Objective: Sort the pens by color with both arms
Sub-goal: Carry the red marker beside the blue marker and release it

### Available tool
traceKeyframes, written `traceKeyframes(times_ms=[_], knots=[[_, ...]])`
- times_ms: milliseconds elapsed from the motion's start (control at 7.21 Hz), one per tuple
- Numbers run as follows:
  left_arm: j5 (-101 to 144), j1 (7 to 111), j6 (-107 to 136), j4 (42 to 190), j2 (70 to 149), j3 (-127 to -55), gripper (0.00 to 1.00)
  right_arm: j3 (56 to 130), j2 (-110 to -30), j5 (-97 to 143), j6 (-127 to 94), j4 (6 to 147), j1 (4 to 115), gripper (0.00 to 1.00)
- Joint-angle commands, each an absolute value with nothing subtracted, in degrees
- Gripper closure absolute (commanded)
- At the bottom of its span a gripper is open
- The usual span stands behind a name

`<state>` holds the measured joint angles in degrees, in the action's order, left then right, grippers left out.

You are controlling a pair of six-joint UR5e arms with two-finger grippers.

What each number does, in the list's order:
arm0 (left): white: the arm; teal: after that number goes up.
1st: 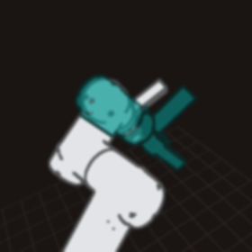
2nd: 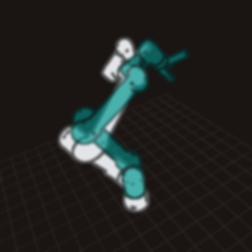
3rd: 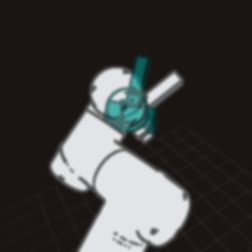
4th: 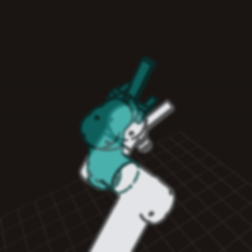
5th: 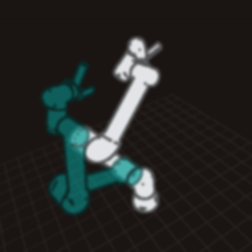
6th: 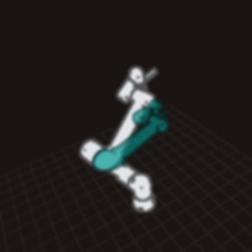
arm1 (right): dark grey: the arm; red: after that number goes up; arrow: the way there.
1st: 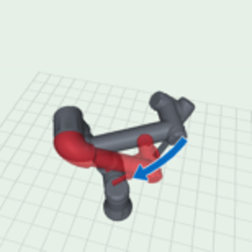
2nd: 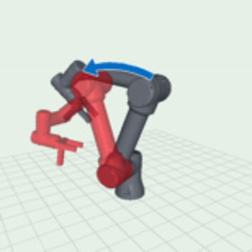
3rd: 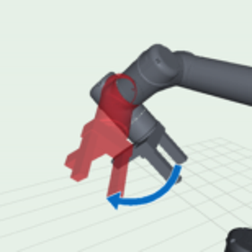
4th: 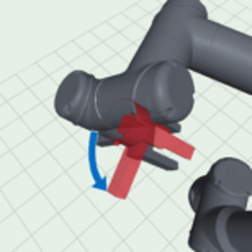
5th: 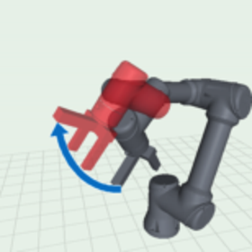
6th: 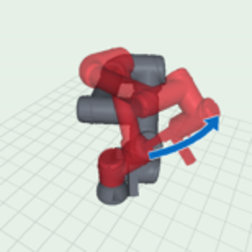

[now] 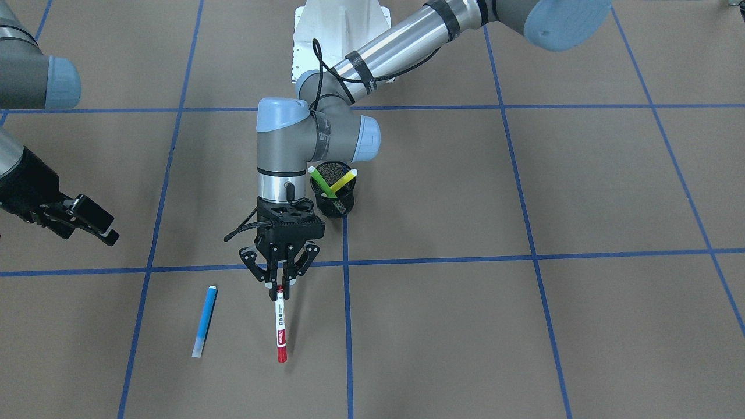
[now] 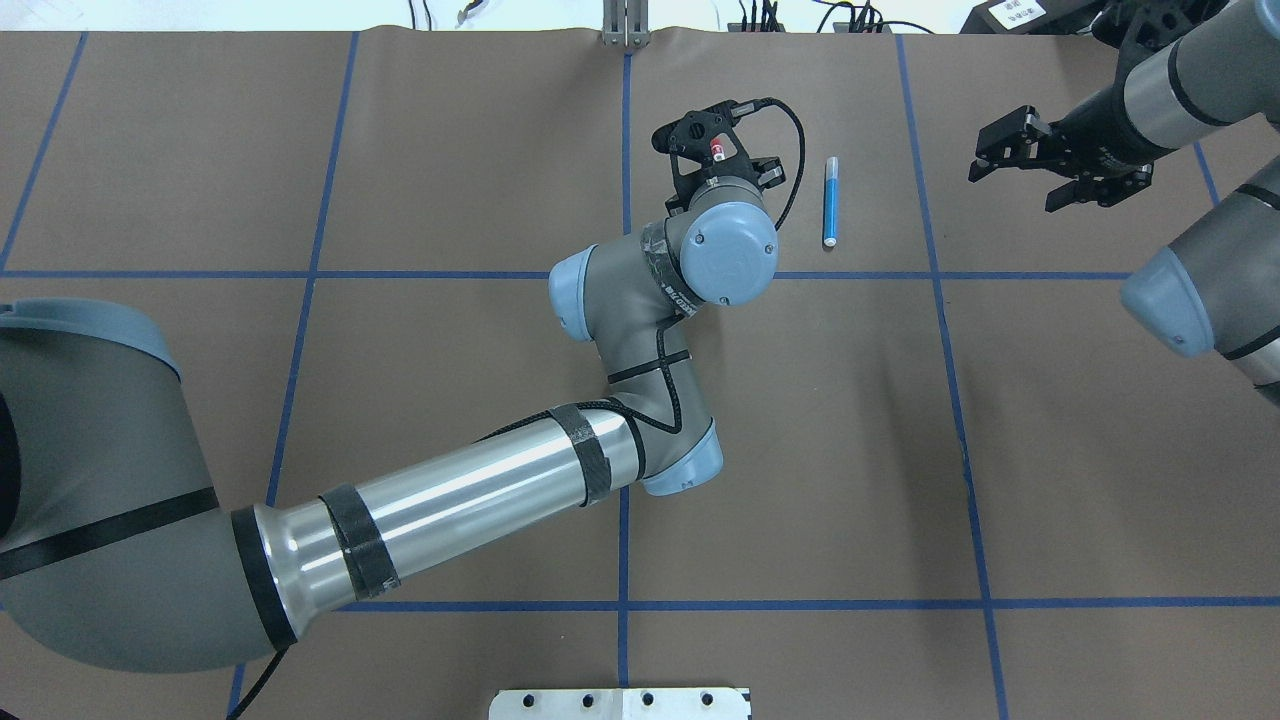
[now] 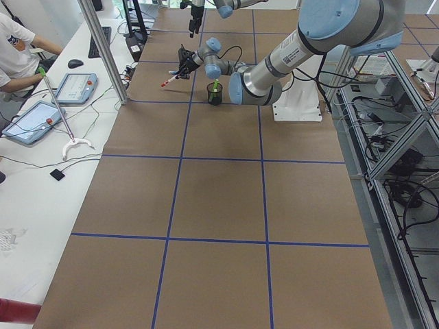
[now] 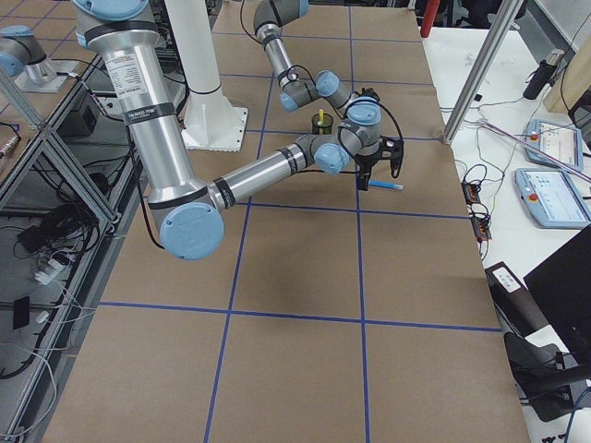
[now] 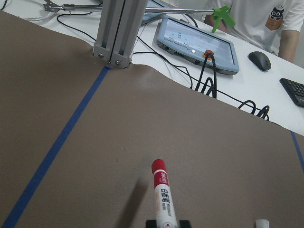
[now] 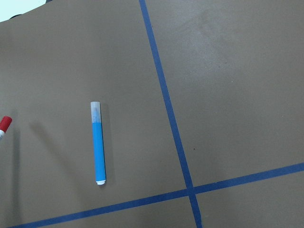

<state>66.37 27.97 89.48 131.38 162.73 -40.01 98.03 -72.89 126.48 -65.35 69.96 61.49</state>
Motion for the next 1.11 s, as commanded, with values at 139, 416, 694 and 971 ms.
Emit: traceKeyframes(times_ms=[139, 416, 694, 971], knots=[[66.97, 28.04, 89.74, 132.10, 162.95, -38.94, 0.42, 97.74, -72.86, 126.47, -65.04, 69.96, 61.17, 0.00], [67.67, 28.04, 89.65, 132.28, 163.65, -39.02, 0.00, 97.73, -72.86, 126.47, -65.30, 69.96, 61.17, 0.00], [74.48, 30.13, 89.12, 132.28, 163.57, -42.77, 0.00, 97.74, -72.43, 126.47, -65.48, 69.96, 61.17, 0.00], [79.62, 31.90, 89.12, 129.74, 162.69, -49.01, 0.00, 97.47, -69.46, 125.95, -69.40, 70.05, 58.56, 0.00]])
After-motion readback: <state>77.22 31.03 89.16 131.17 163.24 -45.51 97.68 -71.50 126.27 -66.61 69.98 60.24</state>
